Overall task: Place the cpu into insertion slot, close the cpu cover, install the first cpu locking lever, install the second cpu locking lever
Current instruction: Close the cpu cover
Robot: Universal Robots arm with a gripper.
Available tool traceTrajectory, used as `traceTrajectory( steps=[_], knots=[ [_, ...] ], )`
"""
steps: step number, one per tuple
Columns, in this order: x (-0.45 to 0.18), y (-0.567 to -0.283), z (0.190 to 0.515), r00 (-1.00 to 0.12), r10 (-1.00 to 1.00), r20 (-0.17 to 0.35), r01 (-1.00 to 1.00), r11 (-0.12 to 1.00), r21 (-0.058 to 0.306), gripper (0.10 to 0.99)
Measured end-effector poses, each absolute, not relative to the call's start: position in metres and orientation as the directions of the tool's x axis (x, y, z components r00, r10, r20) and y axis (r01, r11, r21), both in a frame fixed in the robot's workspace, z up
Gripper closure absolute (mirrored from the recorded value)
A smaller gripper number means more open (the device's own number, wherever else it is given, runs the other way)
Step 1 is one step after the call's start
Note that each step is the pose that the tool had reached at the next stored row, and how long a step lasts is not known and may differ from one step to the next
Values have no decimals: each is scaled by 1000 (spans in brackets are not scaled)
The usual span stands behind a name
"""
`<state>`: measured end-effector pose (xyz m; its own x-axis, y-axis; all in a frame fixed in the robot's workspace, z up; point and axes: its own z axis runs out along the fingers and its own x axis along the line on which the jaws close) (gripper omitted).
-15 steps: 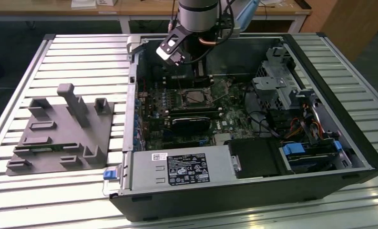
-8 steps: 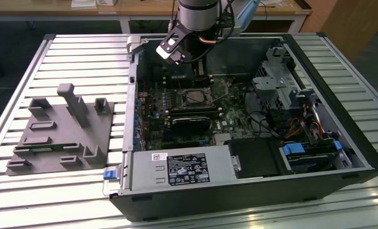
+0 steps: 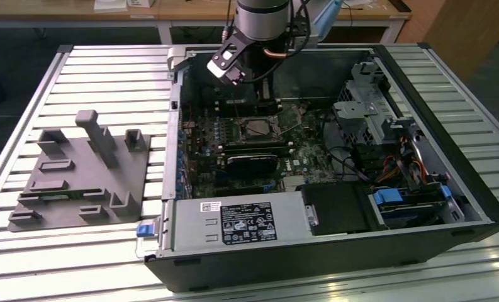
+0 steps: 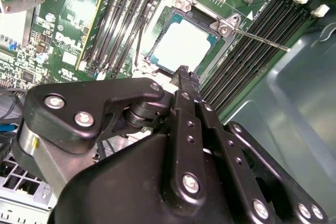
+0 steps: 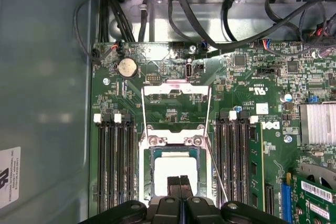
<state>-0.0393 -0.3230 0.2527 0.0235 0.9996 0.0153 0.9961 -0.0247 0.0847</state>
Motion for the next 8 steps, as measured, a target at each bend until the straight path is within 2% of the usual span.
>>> traceTrajectory(
  steps=[8],
  knots=[
    [-33, -323, 253, 24, 1000, 15, 996, -25, 85, 980]
  ],
)
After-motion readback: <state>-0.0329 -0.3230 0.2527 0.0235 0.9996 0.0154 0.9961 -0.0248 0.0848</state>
